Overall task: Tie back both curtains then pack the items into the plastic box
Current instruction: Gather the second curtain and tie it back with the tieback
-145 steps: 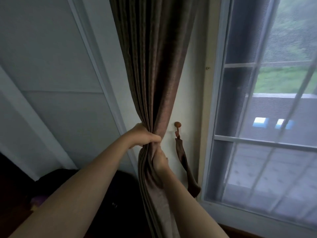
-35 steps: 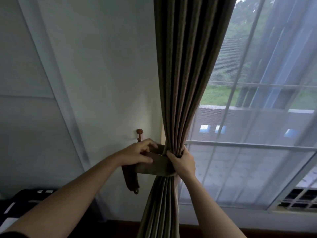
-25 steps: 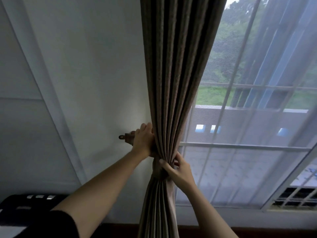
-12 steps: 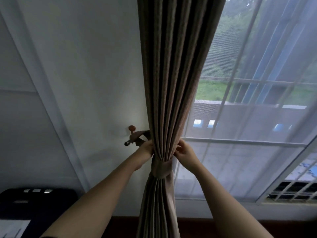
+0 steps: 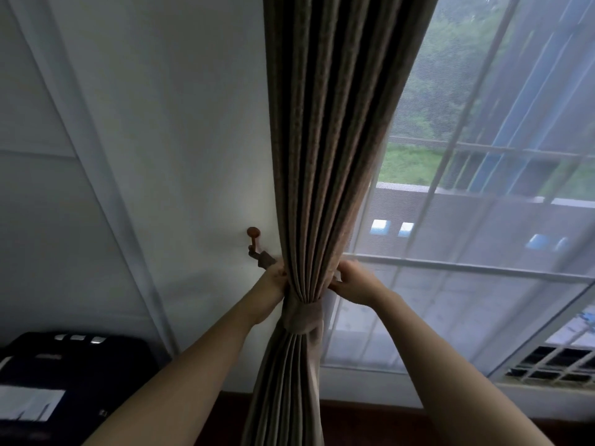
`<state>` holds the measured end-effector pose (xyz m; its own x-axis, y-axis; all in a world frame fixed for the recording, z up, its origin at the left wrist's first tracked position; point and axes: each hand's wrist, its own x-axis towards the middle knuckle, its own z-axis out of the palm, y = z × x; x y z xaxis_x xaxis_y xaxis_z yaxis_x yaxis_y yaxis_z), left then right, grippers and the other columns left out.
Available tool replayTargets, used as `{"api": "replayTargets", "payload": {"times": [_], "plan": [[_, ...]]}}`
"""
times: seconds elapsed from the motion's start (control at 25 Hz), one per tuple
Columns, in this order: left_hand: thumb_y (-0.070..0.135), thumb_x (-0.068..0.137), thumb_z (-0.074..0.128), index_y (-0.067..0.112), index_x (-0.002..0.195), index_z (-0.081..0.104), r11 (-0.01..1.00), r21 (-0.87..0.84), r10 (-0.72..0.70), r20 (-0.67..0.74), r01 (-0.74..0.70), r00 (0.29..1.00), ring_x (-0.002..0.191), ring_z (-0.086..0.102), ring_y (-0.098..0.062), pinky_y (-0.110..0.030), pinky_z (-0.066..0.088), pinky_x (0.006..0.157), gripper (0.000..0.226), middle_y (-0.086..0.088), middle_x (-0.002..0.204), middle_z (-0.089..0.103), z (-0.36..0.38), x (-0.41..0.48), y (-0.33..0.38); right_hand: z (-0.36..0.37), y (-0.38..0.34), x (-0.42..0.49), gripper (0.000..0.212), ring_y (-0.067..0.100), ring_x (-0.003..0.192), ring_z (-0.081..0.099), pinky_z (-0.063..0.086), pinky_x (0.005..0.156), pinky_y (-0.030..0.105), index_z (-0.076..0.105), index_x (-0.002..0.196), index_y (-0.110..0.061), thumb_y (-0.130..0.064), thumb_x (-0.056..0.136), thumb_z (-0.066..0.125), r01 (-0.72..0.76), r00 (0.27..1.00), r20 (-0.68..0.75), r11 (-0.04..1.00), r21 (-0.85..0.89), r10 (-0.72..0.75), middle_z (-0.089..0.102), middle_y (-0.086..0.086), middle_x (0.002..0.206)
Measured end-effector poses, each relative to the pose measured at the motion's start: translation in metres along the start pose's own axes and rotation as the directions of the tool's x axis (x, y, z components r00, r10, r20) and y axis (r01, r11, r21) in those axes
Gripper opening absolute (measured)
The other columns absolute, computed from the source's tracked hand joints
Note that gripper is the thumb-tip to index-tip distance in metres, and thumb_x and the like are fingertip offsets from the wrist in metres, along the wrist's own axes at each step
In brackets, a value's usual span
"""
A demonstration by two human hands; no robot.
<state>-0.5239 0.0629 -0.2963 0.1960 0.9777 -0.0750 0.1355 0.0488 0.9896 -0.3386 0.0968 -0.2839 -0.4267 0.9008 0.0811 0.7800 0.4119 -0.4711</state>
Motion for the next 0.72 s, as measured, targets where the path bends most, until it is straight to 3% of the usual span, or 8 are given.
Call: {"api": "replayTargets", "payload": {"times": [0.08, 0.12, 0.24, 0.32, 0.44, 0.52, 0.64, 0.72], "plan": [[0.005, 0.097, 0.041, 0.017, 0.1, 0.062, 0.999, 0.039, -0.002, -0.057, 0.004, 0.998, 0.088, 0.062, 0.002, -0.01, 0.05, 0.072, 0.024, 0.005, 0.096, 0.064, -0.001, -0.004, 0.005, 0.01, 0.009, -0.003, 0.021, 0.019, 0.084, 0.059, 0.046, 0.075, 0.033, 0.064, 0.097, -0.019, -0.036, 0.09, 0.055, -0.057, 0.998, -0.017, 0.99, -0.133, 0.056, 0.066, -0.005, 0.088], [0.004, 0.097, 0.041, 0.018, 0.096, 0.063, 0.997, 0.067, -0.025, -0.077, 0.03, 0.997, 0.089, 0.063, -0.003, -0.012, 0.05, 0.074, 0.026, 0.004, 0.094, 0.065, -0.002, -0.003, 0.005, 0.017, 0.013, -0.005, 0.022, 0.019, 0.084, 0.058, 0.044, 0.077, 0.034, 0.065, 0.099, -0.022, -0.039, 0.089, 0.056, -0.068, 0.996, -0.062, 0.987, -0.143, 0.06, 0.067, -0.005, 0.089], [0.009, 0.097, 0.041, 0.005, 0.103, 0.062, 0.983, 0.0, -0.183, -0.123, 0.184, 0.975, 0.103, 0.061, -0.025, -0.035, 0.05, 0.093, 0.022, -0.009, 0.103, 0.065, -0.001, 0.003, 0.014, 0.025, 0.018, -0.007, 0.016, 0.012, 0.074, 0.053, 0.039, 0.068, 0.025, 0.067, 0.097, -0.017, -0.027, 0.085, 0.064, -0.046, 0.974, -0.218, 0.997, 0.058, 0.058, 0.06, -0.008, 0.082], [0.01, 0.095, 0.045, 0.002, 0.11, 0.061, 0.97, -0.023, -0.241, -0.103, 0.24, 0.965, 0.095, 0.063, -0.023, -0.039, 0.052, 0.093, 0.023, -0.012, 0.103, 0.066, -0.006, 0.006, 0.022, 0.02, 0.017, -0.004, 0.014, 0.01, 0.075, 0.053, 0.039, 0.065, 0.017, 0.067, 0.095, -0.015, -0.018, 0.082, 0.066, -0.004, 0.963, -0.267, 0.994, 0.113, 0.034, 0.057, -0.006, 0.085], [0.009, 0.092, 0.049, 0.004, 0.105, 0.065, 0.977, 0.095, -0.188, -0.017, 0.189, 0.982, 0.088, 0.066, -0.022, -0.04, 0.056, 0.085, 0.02, -0.012, 0.098, 0.069, -0.016, 0.005, 0.03, 0.009, 0.011, -0.002, 0.016, 0.016, 0.076, 0.061, 0.052, 0.069, 0.029, 0.062, 0.098, -0.014, -0.012, 0.082, 0.064, 0.034, 0.98, -0.199, 0.992, 0.12, -0.009, 0.061, -0.005, 0.084], [0.009, 0.091, 0.051, 0.005, 0.105, 0.065, 0.954, 0.219, -0.207, -0.011, 0.204, 0.978, 0.091, 0.067, -0.022, -0.038, 0.058, 0.081, 0.02, -0.013, 0.1, 0.07, -0.02, 0.005, 0.036, 0.01, 0.011, -0.004, 0.022, 0.018, 0.074, 0.066, 0.056, 0.072, 0.036, 0.059, 0.103, -0.015, -0.012, 0.081, 0.065, -0.013, 0.986, -0.16, 0.988, 0.154, 0.038, 0.066, -0.003, 0.08], [0.006, 0.09, 0.051, 0.002, 0.1, 0.062, 0.893, 0.374, -0.242, -0.073, 0.252, 0.967, 0.083, 0.061, -0.018, -0.027, 0.055, 0.076, 0.016, -0.013, 0.098, 0.066, -0.016, 0.014, 0.046, 0.019, 0.007, -0.004, 0.031, 0.022, 0.067, 0.067, 0.056, 0.068, 0.042, 0.056, 0.106, -0.013, -0.005, 0.077, 0.062, -0.085, 0.967, -0.223, 0.982, 0.167, 0.122, 0.069, 0.004, 0.073], [0.003, 0.091, 0.049, 0.0, 0.103, 0.059, 0.879, 0.399, -0.228, -0.132, 0.262, 0.965, 0.082, 0.058, -0.022, -0.035, 0.056, 0.082, 0.016, -0.021, 0.106, 0.064, -0.013, 0.019, 0.05, 0.023, 0.002, -0.001, 0.031, 0.028, 0.072, 0.064, 0.052, 0.065, 0.039, 0.058, 0.103, -0.008, -0.001, 0.073, 0.061, -0.107, 0.955, -0.263, 0.986, 0.128, 0.138, 0.069, 0.01, 0.077]]}}
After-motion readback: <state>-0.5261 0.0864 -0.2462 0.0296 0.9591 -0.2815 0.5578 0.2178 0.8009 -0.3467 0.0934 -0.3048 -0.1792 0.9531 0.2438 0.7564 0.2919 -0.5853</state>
